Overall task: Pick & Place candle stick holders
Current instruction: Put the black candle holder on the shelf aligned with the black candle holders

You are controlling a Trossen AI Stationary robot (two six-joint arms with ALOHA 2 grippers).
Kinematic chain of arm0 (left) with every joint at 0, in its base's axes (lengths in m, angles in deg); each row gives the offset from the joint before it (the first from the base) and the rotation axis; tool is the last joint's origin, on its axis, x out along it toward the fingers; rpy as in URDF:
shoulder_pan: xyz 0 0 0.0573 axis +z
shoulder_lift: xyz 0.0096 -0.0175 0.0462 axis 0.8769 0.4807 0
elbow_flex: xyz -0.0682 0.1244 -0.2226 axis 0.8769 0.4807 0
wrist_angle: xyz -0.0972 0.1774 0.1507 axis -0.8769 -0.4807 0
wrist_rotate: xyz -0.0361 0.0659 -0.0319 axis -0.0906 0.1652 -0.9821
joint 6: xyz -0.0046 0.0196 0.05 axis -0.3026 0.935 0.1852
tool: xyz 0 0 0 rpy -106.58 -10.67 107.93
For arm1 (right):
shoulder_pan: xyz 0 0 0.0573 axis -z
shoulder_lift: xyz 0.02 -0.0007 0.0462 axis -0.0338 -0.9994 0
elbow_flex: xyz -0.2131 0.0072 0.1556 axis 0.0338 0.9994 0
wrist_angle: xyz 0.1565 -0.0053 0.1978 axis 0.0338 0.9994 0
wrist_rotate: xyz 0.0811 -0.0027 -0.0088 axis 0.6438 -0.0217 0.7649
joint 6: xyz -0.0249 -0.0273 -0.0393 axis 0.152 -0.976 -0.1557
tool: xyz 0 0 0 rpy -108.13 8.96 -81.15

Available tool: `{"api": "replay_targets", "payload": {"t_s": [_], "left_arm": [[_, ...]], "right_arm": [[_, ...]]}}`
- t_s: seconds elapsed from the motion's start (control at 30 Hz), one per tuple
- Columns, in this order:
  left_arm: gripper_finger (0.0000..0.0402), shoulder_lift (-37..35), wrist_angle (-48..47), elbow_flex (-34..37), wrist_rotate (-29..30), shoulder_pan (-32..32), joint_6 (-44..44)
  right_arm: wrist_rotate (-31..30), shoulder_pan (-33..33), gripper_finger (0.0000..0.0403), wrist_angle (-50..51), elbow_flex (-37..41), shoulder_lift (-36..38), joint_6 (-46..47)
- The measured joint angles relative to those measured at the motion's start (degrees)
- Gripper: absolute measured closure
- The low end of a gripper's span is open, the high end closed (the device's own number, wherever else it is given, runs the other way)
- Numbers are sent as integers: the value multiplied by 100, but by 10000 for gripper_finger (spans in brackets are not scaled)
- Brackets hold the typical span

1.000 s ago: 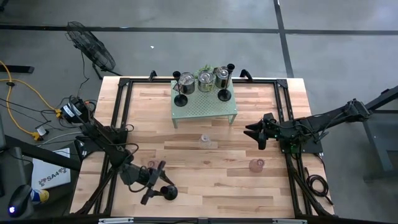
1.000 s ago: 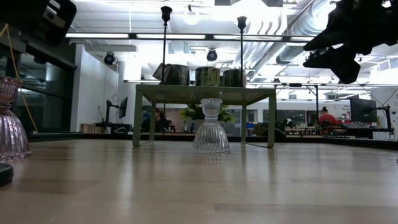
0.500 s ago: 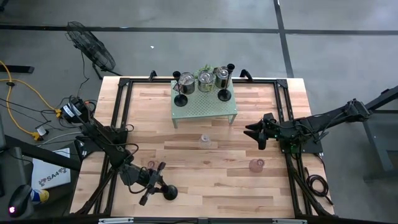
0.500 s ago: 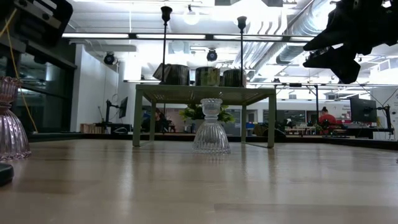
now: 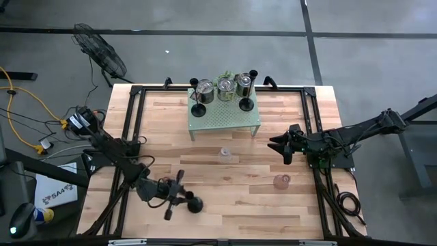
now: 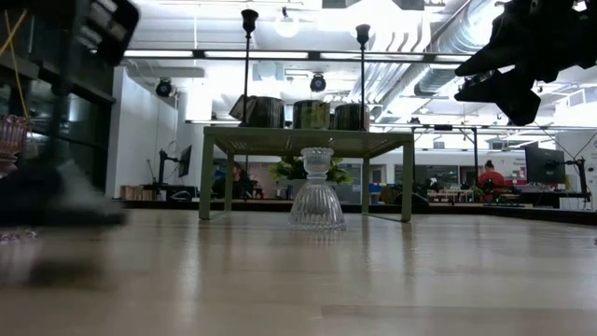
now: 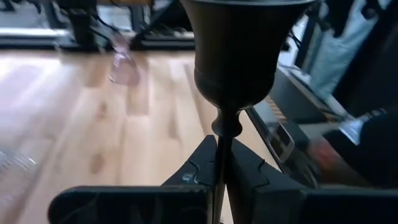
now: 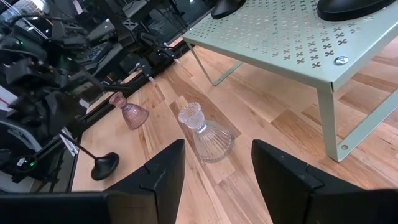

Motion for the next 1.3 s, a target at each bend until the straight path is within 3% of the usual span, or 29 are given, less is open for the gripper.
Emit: {"api": "replay_targets", "payload": {"t_s": [0.4,0.73,1.0,1.3], "left_arm": [[396,0,-908,-1192,563,923,210],[396,-2,-2842,-2669,1153,1956,186],[396,-4,-2970,-3273,1958,3000,208],[396,48,-2972,-3388,1543,4343,187]], "right_arm": [[0,0,225,-2,0,2,0],[0,-2,225,-2,2,2,0],[0,-1,225,-2,0,1,-1],[0,0,225,0,0,2,-2]]}}
